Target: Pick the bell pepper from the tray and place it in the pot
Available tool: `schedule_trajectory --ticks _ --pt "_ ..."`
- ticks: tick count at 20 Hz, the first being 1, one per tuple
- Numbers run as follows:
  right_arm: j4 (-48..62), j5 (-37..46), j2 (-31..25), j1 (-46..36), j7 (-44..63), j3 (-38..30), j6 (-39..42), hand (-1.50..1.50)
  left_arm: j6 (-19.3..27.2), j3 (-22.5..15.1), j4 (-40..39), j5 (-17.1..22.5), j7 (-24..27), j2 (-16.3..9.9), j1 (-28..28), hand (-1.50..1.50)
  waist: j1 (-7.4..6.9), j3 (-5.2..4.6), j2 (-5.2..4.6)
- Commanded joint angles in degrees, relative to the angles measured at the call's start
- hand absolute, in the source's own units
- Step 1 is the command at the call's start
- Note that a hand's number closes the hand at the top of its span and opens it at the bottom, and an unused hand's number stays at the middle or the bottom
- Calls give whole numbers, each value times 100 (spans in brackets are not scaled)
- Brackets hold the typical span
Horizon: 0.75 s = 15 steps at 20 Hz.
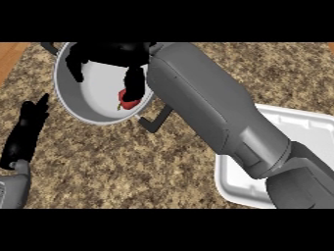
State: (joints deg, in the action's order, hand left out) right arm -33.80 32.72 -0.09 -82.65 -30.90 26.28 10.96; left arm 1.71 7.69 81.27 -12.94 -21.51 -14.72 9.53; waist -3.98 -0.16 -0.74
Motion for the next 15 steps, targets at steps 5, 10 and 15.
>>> schedule_trajectory --ticks 5,10,15 --pt "-8 -1859 9 315 31 -252 237 -150 -174 55 -62 61 -20 -139 122 0 -92 3 -28" --pt "407 -2793 9 94 25 -925 142 -150 -189 61 140 110 -59 -118 46 0 -151 7 -26" --pt "1215 -3089 -265 -777 18 -1802 418 -150 -115 39 18 24 -60 -80 71 0 -57 5 -70"
